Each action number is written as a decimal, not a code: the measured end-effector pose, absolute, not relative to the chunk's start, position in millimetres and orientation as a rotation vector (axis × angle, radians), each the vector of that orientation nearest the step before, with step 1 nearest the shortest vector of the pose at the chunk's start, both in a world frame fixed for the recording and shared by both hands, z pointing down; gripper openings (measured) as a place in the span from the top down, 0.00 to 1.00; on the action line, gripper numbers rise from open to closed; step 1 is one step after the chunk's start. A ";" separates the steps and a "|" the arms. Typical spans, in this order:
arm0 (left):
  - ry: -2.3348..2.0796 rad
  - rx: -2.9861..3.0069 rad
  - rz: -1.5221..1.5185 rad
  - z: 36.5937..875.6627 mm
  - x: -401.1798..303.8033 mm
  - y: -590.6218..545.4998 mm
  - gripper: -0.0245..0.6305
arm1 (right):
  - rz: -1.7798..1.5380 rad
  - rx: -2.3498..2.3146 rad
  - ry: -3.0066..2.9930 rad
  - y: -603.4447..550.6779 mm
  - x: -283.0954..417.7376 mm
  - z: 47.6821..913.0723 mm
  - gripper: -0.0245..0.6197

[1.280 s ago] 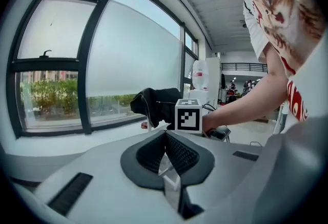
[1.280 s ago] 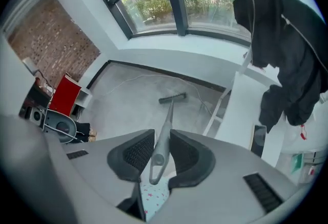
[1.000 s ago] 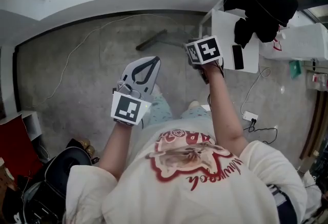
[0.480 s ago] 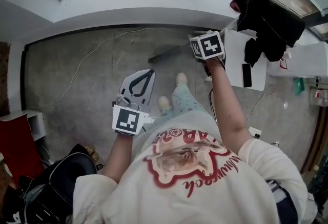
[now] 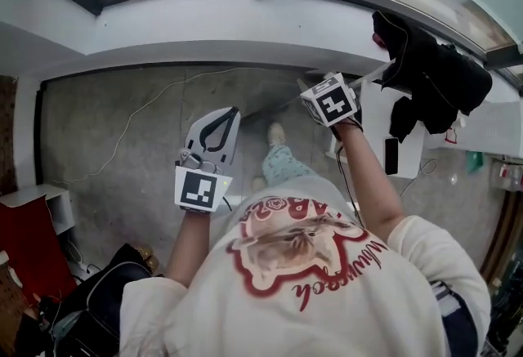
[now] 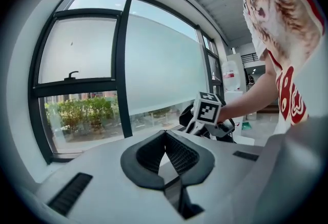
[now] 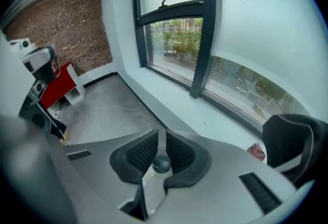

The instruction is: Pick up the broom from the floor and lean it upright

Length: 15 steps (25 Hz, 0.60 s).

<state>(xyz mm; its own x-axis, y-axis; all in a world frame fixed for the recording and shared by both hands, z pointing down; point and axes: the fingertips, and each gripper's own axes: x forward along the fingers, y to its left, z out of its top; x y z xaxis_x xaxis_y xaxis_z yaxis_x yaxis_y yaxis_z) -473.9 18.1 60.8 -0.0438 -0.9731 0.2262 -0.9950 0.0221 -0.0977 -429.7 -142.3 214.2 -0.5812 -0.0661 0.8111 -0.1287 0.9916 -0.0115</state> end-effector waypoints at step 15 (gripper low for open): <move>-2.228 2.061 0.330 52.7 -560.3 -111.3 0.93 | 0.062 -0.273 -2.188 -171.5 -501.4 238.7 0.87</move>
<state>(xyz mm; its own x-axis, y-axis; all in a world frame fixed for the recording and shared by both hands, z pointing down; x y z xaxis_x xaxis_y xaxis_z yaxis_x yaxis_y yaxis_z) -560.3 -111.3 52.7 -0.0862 -0.9738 0.2104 -0.9930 0.0668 -0.0976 -501.4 -171.5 238.7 -0.5686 0.2179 0.7932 0.1726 0.9744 -0.1439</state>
